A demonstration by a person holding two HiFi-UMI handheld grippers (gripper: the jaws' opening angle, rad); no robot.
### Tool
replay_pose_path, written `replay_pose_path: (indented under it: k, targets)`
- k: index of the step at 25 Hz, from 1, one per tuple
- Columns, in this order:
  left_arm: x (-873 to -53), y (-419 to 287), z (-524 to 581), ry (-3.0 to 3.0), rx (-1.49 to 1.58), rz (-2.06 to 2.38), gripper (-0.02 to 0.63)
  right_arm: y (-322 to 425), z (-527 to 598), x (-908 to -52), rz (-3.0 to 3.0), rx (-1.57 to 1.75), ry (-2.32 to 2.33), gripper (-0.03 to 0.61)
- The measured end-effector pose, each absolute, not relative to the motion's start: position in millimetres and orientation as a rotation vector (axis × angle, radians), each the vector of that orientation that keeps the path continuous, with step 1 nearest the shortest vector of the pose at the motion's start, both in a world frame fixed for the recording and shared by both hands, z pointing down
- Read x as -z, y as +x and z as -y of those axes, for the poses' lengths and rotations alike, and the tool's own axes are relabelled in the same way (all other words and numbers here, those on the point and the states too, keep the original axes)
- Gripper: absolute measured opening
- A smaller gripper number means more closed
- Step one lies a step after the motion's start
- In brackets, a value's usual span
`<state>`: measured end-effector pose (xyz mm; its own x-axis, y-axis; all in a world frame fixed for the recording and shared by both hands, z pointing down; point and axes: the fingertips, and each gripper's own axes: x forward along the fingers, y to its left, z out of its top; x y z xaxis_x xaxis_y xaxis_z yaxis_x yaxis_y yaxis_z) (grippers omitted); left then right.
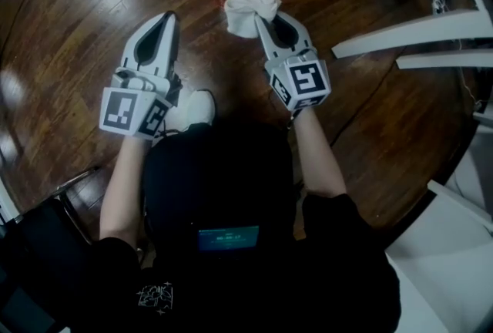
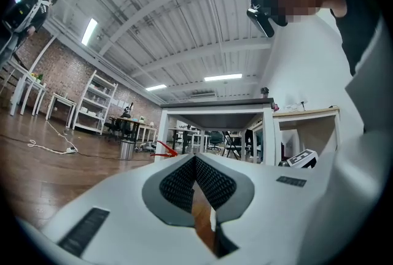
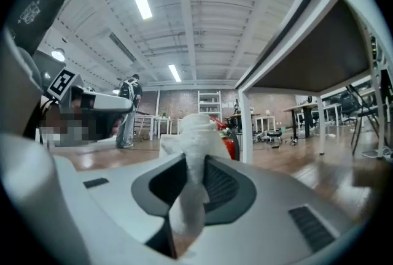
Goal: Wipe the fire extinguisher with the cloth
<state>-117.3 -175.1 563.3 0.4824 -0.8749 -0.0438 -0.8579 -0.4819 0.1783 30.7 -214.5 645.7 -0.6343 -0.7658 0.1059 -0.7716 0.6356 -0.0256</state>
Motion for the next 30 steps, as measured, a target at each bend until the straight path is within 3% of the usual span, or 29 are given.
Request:
replay_pose_path:
  k: [7,12,17,24,30]
  targets:
    - [-562,-133,179,2.6,0.175,1.515,0.002,50,212,-637,2.732,-0.106,1.377,0.092]
    - [-514,-152,173,2.589,0.084,1.488,0.002,72,183,-577,2.683,-0.128,1.377,0.092]
    - [-414,-159,151,2.559,0.017,1.426,0.002,90,138,-457,2.629,-0.176,1.379,0.092]
    - [-249,-117,119,2.608,0.031,1.303,0.002,93,97,-276,2.671,-0.214,1.447,0.094]
    - [-119,-84,30,2.593,0.092,1.285,0.002,90,10,-144,2.695,-0.277,1.428,0.094]
